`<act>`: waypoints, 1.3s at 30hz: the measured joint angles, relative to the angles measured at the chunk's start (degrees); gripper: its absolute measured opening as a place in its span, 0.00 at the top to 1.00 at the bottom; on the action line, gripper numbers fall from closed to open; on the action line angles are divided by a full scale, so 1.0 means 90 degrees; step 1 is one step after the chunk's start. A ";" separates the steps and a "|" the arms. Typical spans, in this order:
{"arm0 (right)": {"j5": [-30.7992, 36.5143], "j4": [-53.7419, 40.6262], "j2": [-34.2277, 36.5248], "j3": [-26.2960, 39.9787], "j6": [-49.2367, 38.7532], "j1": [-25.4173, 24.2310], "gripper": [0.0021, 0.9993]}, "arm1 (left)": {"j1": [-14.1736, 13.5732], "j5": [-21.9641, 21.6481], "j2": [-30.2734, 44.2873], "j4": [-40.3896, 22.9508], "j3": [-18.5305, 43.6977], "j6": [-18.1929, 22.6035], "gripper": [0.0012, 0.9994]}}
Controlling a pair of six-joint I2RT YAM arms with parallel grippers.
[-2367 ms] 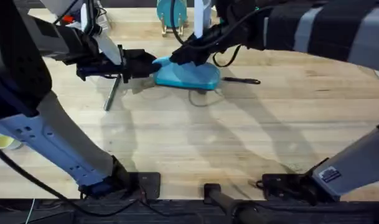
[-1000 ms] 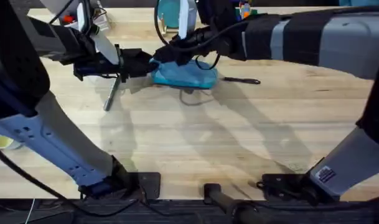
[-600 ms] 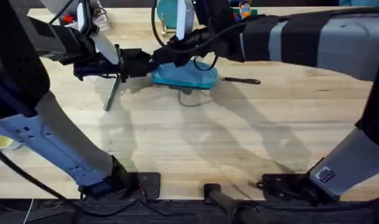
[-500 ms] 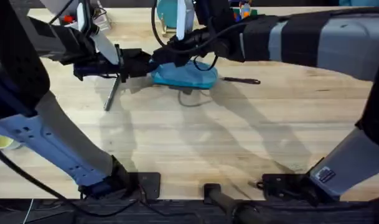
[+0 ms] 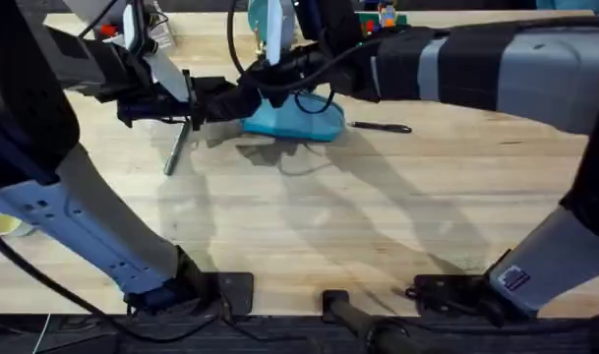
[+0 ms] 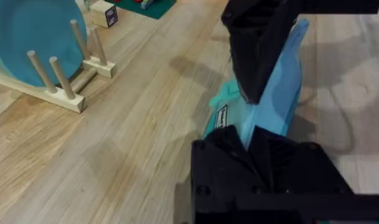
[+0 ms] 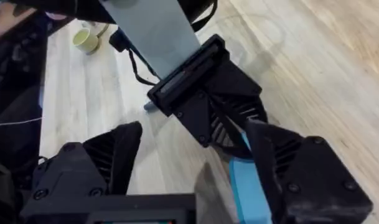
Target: Unzip the bag, pick up the pens from the table one at a time and place them inside, then zip the bag closed.
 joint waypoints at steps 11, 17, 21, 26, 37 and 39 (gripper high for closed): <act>0.0319 -0.0082 -0.0186 0.0000 -0.0004 -0.0247 0.00 | 0.0000 -0.0041 0.0000 0.0019 0.0000 0.0024 0.53; 0.0370 -0.0409 -0.0540 0.0000 -0.0002 -0.0630 0.00 | -0.0036 -0.0151 0.0000 0.0051 0.0000 0.0022 0.01; 0.0388 -0.0626 -0.0695 0.0000 -0.0002 -0.0879 0.00 | -0.0036 -0.0153 0.0000 0.0051 0.0000 0.0024 0.01; 0.0386 -0.0828 -0.0869 0.0000 -0.0002 -0.1172 0.00 | -0.0036 -0.0167 0.0000 -0.0062 0.0009 0.0027 0.01; 0.0735 -0.2070 -0.1824 0.0000 -0.0207 -0.1821 0.00 | -0.0036 -0.0677 -0.0676 -0.1372 0.0550 0.0000 0.00; 0.0774 -0.2293 -0.2012 0.0000 -0.0254 -0.1901 0.00 | -0.0036 -0.0738 -0.0926 -0.1673 0.0648 -0.0005 0.00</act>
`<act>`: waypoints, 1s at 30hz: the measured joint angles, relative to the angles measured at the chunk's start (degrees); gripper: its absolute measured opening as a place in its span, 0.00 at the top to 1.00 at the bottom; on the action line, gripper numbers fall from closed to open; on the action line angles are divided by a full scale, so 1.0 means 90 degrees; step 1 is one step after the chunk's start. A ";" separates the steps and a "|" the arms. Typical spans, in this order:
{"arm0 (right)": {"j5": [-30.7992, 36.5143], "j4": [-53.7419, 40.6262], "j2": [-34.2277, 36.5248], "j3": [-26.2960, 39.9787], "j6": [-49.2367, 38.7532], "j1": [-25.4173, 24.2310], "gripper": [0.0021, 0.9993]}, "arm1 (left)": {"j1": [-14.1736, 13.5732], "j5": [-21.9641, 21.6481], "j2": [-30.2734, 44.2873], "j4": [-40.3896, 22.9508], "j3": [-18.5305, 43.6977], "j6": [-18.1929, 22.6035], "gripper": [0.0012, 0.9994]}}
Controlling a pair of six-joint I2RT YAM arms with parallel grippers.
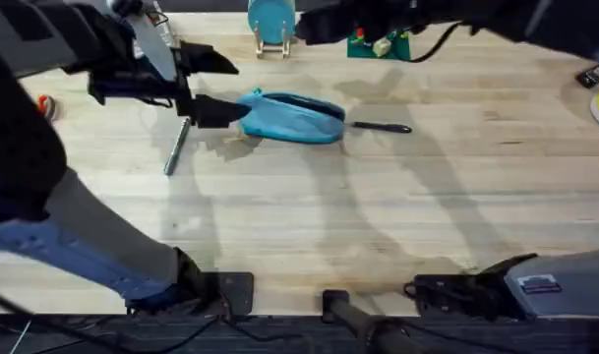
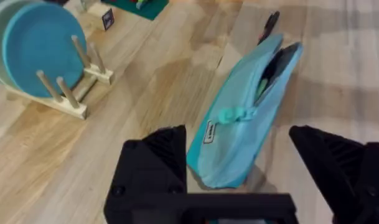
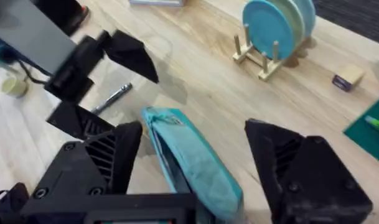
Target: Unzip the bag, pick up the pens from the table one at a time and place them inside, then zip the bag closed.
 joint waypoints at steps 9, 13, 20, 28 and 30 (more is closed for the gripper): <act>0.0090 -0.1248 -0.0733 0.0000 -0.0526 -0.0221 0.03 | 0.0000 -0.0680 -0.1141 -0.0705 0.0142 -0.0414 0.00; 0.0093 -0.1992 -0.0852 0.0000 -0.0949 -0.0229 0.03 | 0.0000 -0.0934 -0.1723 -0.0851 0.0142 -0.1102 0.00; 0.0180 -0.2920 -0.0852 0.0000 -0.1646 -0.0229 0.03 | 0.0000 -0.1572 -0.2790 -0.1200 0.0142 -0.2355 0.00; 0.0571 -0.3352 -0.0852 0.0000 -0.2450 -0.0229 0.28 | 0.0000 -0.2431 -0.3853 -0.1710 0.0142 -0.3734 0.00; 0.0609 -0.3361 -0.0852 0.0000 -0.2696 -0.0229 0.49 | 0.0000 -0.2639 -0.4048 -0.1855 0.0142 -0.3957 0.00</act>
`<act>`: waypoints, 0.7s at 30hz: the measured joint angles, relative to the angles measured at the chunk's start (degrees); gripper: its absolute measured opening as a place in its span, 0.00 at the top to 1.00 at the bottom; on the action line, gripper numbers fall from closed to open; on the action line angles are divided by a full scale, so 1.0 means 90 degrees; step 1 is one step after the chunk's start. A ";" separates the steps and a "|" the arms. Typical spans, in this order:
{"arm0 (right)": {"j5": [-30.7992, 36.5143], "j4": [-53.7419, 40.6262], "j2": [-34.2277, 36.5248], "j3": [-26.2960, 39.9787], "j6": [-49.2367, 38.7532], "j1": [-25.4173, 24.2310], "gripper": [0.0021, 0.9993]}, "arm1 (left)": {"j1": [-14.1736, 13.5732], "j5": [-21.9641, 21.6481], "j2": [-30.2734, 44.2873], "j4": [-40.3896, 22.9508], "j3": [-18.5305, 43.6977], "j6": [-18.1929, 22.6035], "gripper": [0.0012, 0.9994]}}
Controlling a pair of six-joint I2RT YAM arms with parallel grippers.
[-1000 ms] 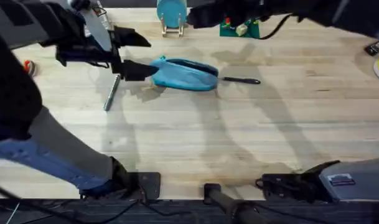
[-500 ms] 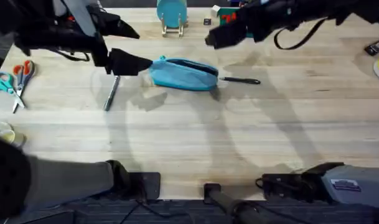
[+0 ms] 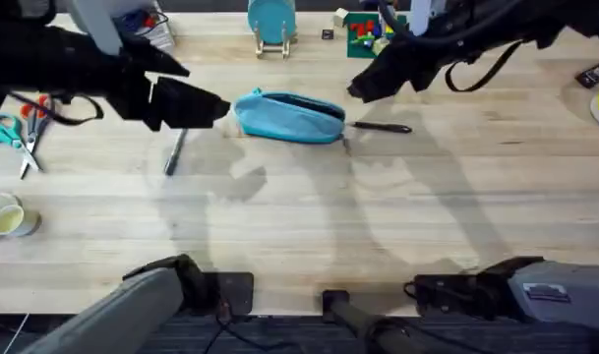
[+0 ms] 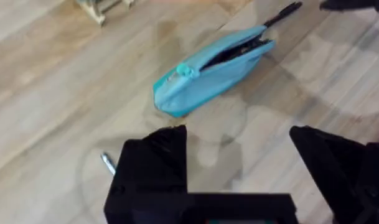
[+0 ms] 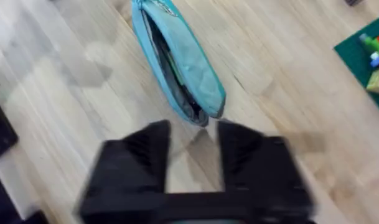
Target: Unzip the bag, pick up the pens from the table one at a time and place them inside, then zip the bag closed.
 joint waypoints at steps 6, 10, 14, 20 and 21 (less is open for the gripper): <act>0.0032 -0.0032 -0.0001 0.0000 -0.0574 0.0000 0.97 | 0.0000 -0.0309 -0.0299 -0.0217 0.0000 -0.0338 0.00; 0.0026 -0.0100 -0.0001 0.0000 -0.0887 0.0000 0.97 | 0.0000 -0.0402 -0.0314 -0.0215 0.0000 -0.0420 0.00; 0.0025 -0.0311 0.0000 0.0000 -0.1377 0.0000 0.97 | 0.0000 -0.0436 -0.0314 -0.0182 0.0000 -0.0453 0.00; 0.0025 -0.0562 0.0000 0.0000 -0.2247 0.0000 0.97 | 0.0000 -0.0441 -0.0314 -0.0168 0.0000 -0.0456 0.00; 0.0025 -0.0585 0.0000 0.0000 -0.2364 0.0000 0.97 | 0.0000 -0.0441 -0.0311 -0.0168 0.0000 -0.0456 0.00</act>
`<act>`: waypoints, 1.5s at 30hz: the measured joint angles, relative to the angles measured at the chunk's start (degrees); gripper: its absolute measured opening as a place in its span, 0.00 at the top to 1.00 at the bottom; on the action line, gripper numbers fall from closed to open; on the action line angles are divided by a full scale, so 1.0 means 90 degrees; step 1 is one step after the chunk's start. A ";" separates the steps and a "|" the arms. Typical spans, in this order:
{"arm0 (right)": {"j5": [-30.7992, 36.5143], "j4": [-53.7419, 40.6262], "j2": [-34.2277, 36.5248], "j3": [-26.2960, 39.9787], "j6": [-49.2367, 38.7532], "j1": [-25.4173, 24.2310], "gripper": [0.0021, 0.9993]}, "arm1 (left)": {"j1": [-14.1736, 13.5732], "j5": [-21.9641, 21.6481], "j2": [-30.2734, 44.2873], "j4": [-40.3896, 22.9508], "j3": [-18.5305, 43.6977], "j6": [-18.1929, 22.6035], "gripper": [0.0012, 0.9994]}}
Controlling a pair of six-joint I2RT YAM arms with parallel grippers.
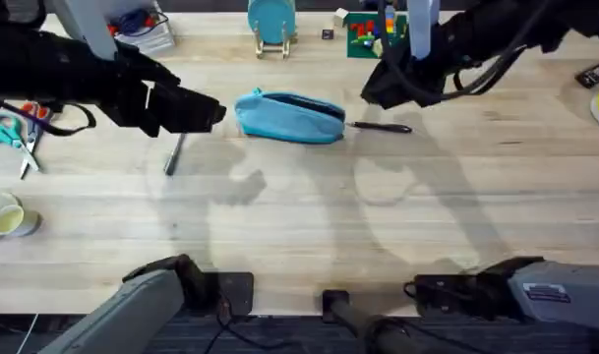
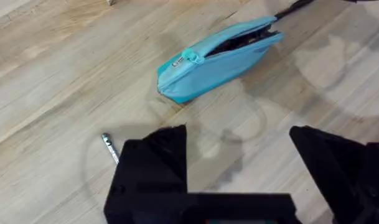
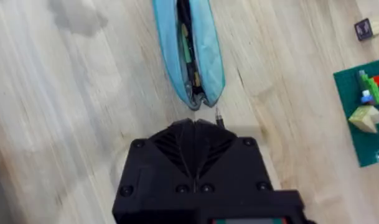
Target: Unzip the bag, pick up the pens from the table one at a time and place them inside, then zip the bag closed.
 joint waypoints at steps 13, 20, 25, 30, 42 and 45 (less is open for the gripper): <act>-0.0340 0.0031 0.0636 0.0002 -0.0628 0.0005 0.97 | 0.0000 0.0002 -0.0002 0.0000 0.0000 0.0000 0.00; -0.0406 0.0310 0.0958 0.0000 -0.0698 0.0020 0.97 | 0.0000 0.0000 -0.0002 0.0000 0.0000 0.0000 0.00; -0.0408 0.0703 0.1187 0.0000 -0.0701 0.0133 0.97 | 0.0000 0.0000 -0.0001 0.0000 0.0000 0.0000 0.00; -0.0408 0.0777 0.1431 0.0002 -0.0701 0.0320 0.97 | 0.0000 0.0000 -0.0002 0.0000 0.0000 0.0000 0.00; -0.0408 0.1328 0.1829 0.0002 -0.0703 0.0549 0.97 | 0.0000 0.0000 -0.0002 -0.0002 0.0000 0.0000 0.00; -0.0415 0.1418 0.1951 0.0005 -0.0703 0.0551 0.97 | 0.0000 0.0000 0.0000 -0.0002 0.0000 0.0000 0.01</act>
